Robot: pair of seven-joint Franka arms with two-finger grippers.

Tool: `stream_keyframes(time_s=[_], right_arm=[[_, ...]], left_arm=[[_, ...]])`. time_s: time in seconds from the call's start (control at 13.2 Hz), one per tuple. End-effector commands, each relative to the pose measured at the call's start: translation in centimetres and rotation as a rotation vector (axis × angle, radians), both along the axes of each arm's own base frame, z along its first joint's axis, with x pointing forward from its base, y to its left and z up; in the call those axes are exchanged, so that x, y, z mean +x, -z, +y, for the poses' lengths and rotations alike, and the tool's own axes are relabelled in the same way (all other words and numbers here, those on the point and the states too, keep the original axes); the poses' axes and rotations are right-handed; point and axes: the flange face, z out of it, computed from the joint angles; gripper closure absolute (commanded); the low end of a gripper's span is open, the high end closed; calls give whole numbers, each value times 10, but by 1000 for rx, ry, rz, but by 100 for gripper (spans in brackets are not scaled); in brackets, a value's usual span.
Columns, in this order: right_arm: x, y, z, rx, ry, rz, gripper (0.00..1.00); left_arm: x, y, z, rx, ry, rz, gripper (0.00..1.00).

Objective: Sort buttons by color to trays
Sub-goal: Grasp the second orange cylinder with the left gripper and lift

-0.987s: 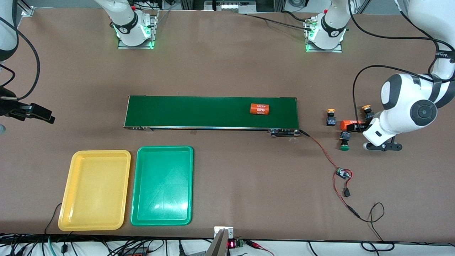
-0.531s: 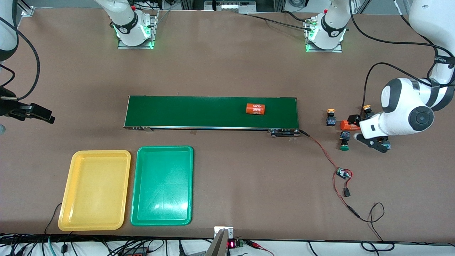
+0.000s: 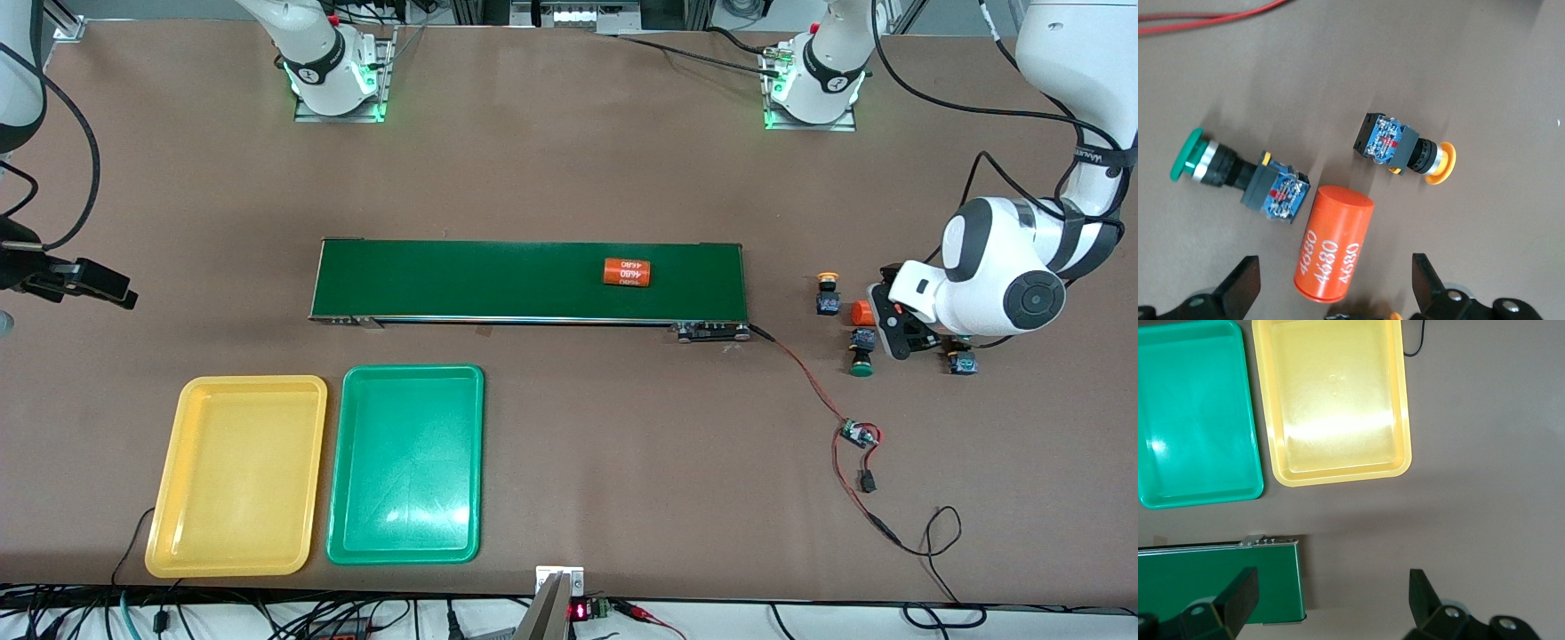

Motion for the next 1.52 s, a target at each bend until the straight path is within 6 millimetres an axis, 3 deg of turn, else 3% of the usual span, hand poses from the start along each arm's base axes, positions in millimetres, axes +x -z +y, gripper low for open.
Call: stream_keyframes(time_s=[0.0, 0.61, 0.91, 1.29, 1.44], right_arm=[[2, -2, -1, 13, -10, -8, 0], [2, -2, -1, 13, -10, -8, 0], [2, -1, -1, 13, -10, -7, 0], [2, -1, -1, 13, -10, -8, 0], [2, -1, -1, 11, -10, -8, 0]], left_arm=[[-2, 18, 0, -34, 110, -53, 0], [-20, 38, 14, -6, 185, -68, 0], [-29, 47, 45, -18, 234, -130, 0], [-38, 56, 35, -34, 287, -136, 0], [-41, 60, 33, -44, 310, -125, 10]])
